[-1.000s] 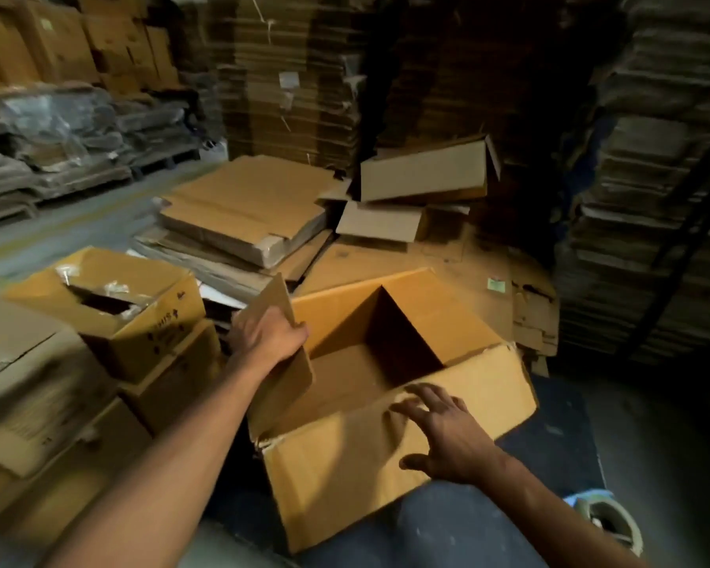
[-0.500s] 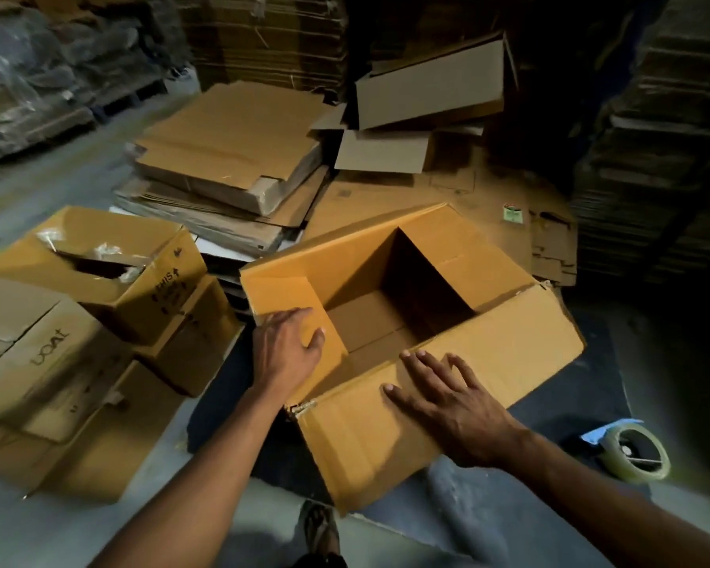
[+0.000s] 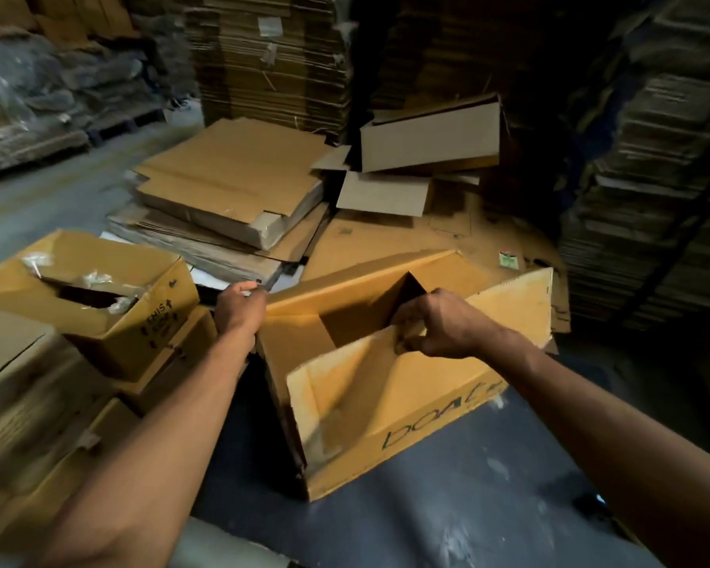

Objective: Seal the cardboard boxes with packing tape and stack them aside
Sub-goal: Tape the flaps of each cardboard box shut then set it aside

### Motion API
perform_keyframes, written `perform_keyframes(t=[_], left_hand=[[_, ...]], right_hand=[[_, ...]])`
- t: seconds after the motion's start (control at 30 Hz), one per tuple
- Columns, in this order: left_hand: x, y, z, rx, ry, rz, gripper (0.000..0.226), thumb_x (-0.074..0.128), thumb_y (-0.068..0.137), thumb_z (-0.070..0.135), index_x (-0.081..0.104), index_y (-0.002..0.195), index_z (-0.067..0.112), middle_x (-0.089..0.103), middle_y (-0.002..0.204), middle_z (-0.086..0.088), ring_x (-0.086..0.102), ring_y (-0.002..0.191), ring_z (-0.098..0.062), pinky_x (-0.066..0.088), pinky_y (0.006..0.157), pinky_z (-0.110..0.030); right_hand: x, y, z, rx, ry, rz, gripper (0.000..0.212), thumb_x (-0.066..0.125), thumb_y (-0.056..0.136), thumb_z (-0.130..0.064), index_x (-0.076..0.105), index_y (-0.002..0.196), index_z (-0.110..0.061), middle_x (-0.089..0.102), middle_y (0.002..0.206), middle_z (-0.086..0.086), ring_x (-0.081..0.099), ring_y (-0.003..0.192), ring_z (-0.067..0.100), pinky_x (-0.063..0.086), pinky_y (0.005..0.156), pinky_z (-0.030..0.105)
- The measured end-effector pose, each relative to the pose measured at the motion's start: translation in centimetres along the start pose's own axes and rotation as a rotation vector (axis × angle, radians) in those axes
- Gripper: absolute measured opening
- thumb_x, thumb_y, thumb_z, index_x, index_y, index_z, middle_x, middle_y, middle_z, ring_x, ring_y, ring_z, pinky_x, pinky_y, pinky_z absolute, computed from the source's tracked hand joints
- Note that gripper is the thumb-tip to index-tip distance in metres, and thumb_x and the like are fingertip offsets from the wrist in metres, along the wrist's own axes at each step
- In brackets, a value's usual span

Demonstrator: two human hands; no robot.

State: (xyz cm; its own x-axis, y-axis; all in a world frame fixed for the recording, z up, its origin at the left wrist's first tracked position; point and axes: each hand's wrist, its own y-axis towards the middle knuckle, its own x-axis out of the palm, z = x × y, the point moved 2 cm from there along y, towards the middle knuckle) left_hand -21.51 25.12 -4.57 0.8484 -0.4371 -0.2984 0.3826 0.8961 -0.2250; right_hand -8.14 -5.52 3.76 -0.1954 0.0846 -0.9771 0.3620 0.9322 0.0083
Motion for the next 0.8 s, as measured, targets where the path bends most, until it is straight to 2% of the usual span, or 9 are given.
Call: perform_keyframes(t=[0.1,0.17,0.3,0.43,0.5,0.57,0.63,0.73,0.8], left_hand=[[0.5,2.9,-1.0,-0.164,-0.103,-0.057,0.044,0.075,0.083,0.025,0.057,0.122,0.018,0.067,0.125,-0.011,0.065,0.102,-0.032,0.059,0.088,-0.048],[0.8,4.0,-1.1,-0.222,-0.145,-0.105,0.057,0.078,0.084,0.022,0.049,0.133,0.013,0.063,0.124,-0.009,0.063,0.099,-0.029,0.057,0.081,-0.045],[1.0,6.7,-0.3,-0.105,-0.105,-0.036,0.078,0.078,0.087,0.021,0.037,0.153,0.013,0.051,0.147,-0.010,0.054,0.127,-0.031,0.048,0.097,-0.039],[-0.5,7.4,2.0,-0.011,-0.409,0.031,0.091,0.080,0.082,0.033,0.027,0.156,0.031,0.055,0.140,-0.009,0.060,0.122,-0.030,0.052,0.101,-0.046],[-1.2,6.0,3.8,0.075,-0.423,-0.008,0.077,0.074,0.081,0.051,0.042,0.149,0.032,0.059,0.136,-0.005,0.062,0.118,-0.026,0.054,0.097,-0.047],[-1.8,3.3,5.4,0.272,-0.265,-0.115,0.053,0.065,0.083,0.060,0.066,0.128,0.032,0.071,0.119,0.001,0.068,0.107,-0.017,0.056,0.087,-0.040],[-1.8,0.1,5.2,0.453,-0.020,-0.282,0.038,0.065,0.084,0.064,0.074,0.110,0.038,0.074,0.102,0.013,0.068,0.094,-0.006,0.054,0.076,-0.032],[0.2,-4.3,2.1,0.679,0.538,-0.395,0.048,0.064,0.085,0.070,0.069,0.123,0.041,0.069,0.110,0.020,0.063,0.093,0.002,0.051,0.073,-0.027],[2.0,-6.7,-1.3,0.753,0.834,-0.411,0.068,0.051,0.082,0.082,0.065,0.132,0.038,0.066,0.124,0.014,0.061,0.109,-0.010,0.052,0.089,-0.033]], right_hand=[[3.3,1.3,1.1,0.061,0.007,0.019,0.051,0.071,0.082,-0.049,0.066,0.131,-0.034,0.065,0.121,-0.012,0.057,0.115,0.013,0.053,0.098,0.035],[5.1,1.9,1.7,0.069,0.061,0.050,0.051,0.069,0.083,-0.052,0.066,0.131,-0.034,0.066,0.122,-0.011,0.058,0.114,0.011,0.052,0.098,0.035],[7.6,2.3,1.5,0.085,0.204,0.122,0.043,0.080,0.083,-0.036,0.072,0.122,-0.019,0.072,0.114,-0.003,0.061,0.102,0.008,0.056,0.088,0.035],[11.0,2.2,2.3,0.129,0.241,0.038,0.043,0.063,0.091,-0.051,0.070,0.125,-0.027,0.067,0.127,-0.008,0.061,0.116,0.009,0.055,0.095,0.041],[12.2,1.6,2.3,0.211,0.288,0.099,0.040,0.060,0.089,-0.057,0.066,0.126,-0.042,0.059,0.141,-0.009,0.058,0.124,0.010,0.055,0.099,0.040],[12.8,0.7,2.2,0.287,0.304,0.232,0.044,0.061,0.087,-0.063,0.056,0.130,-0.056,0.048,0.151,-0.012,0.051,0.131,0.012,0.052,0.101,0.039],[12.8,0.0,2.4,0.334,0.231,0.347,0.060,0.061,0.084,-0.074,0.058,0.136,-0.045,0.039,0.155,-0.010,0.043,0.135,0.017,0.050,0.100,0.046],[11.9,-0.7,3.7,0.430,0.233,0.475,0.093,0.063,0.072,-0.085,0.048,0.149,-0.036,0.029,0.159,0.002,0.036,0.138,0.030,0.048,0.102,0.058],[11.0,-1.1,5.2,0.519,0.290,0.464,0.107,0.066,0.064,-0.088,0.036,0.155,-0.040,0.014,0.165,0.000,0.024,0.145,0.036,0.038,0.109,0.065]])
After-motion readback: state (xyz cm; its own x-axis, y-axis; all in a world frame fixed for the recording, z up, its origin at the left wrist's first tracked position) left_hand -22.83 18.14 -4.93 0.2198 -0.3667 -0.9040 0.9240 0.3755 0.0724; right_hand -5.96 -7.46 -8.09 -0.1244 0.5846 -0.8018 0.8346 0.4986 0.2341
